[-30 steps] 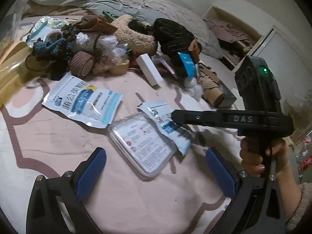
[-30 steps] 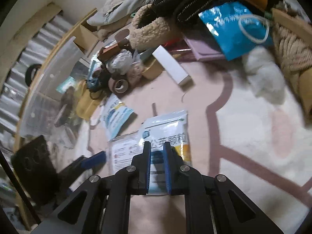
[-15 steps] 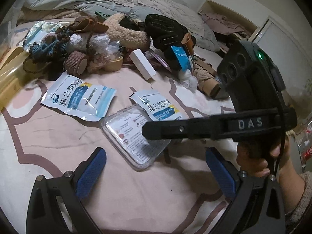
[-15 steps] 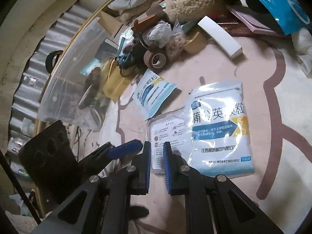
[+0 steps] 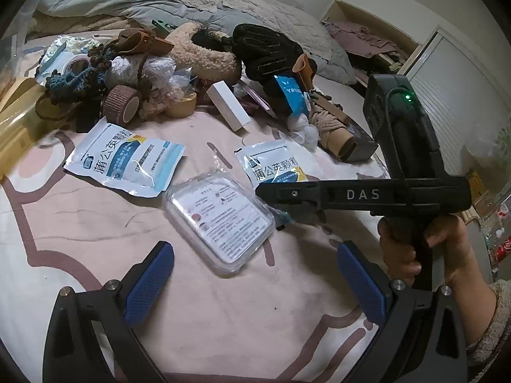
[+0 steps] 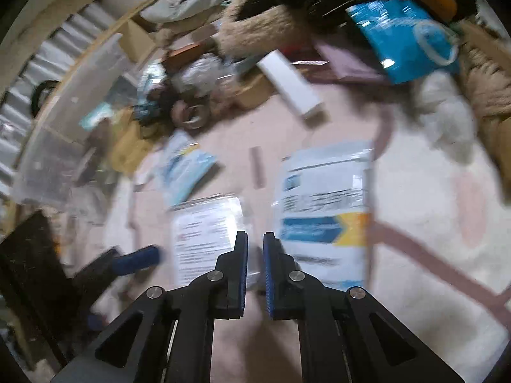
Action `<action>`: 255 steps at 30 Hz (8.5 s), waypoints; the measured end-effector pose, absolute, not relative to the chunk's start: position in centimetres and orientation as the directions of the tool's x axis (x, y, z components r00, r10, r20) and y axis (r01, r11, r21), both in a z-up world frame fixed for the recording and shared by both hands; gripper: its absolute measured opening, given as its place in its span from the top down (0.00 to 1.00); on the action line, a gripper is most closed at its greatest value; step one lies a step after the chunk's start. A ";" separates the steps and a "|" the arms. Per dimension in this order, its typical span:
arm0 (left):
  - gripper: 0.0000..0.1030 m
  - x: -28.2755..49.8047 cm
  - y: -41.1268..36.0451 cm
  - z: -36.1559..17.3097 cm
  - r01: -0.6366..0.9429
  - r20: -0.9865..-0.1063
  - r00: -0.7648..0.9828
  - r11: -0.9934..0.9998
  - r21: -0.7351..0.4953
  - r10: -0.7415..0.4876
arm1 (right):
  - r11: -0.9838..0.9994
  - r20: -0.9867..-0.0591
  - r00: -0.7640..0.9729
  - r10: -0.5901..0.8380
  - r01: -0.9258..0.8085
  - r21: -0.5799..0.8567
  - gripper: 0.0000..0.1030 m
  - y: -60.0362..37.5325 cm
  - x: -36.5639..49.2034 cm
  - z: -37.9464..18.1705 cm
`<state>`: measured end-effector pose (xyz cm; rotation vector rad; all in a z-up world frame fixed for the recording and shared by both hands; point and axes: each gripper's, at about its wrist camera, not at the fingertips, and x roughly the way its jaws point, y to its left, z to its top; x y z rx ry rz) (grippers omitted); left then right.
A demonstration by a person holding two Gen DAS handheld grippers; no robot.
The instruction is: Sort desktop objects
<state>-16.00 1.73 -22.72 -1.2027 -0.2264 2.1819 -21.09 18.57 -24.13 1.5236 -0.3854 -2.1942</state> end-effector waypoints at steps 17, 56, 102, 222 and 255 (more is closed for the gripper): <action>0.00 -16.1 -0.2 -23.2 -0.348 -0.798 -0.476 -0.912 -0.215 0.369 | -0.680 -0.677 -0.116 -0.727 0.263 0.685 0.93 14.7 -20.4 -25.3; 0.00 -16.9 -0.1 -24.8 -0.211 -0.802 -0.567 -0.974 -0.080 0.189 | -0.977 -0.888 -0.435 -0.148 -0.073 0.198 0.92 26.4 -18.4 -21.7; 0.00 -16.4 -0.3 -25.0 -0.111 -0.790 -0.592 -0.987 -0.116 0.160 | -0.994 -0.840 -0.542 0.008 -0.092 0.050 0.00 20.7 -21.9 -24.7; 0.26 -14.3 -4.3 -8.4 -0.158 -0.481 -0.850 -0.974 -0.160 0.216 | -0.930 -0.543 -0.762 -0.352 0.222 0.292 0.42 16.9 -15.8 -8.8; 0.26 -14.6 -24.5 1.5 0.132 -0.450 -0.887 -0.991 -0.021 -0.109 | -0.740 -0.427 -0.606 -0.671 0.575 0.348 0.42 -2.2 -18.1 1.1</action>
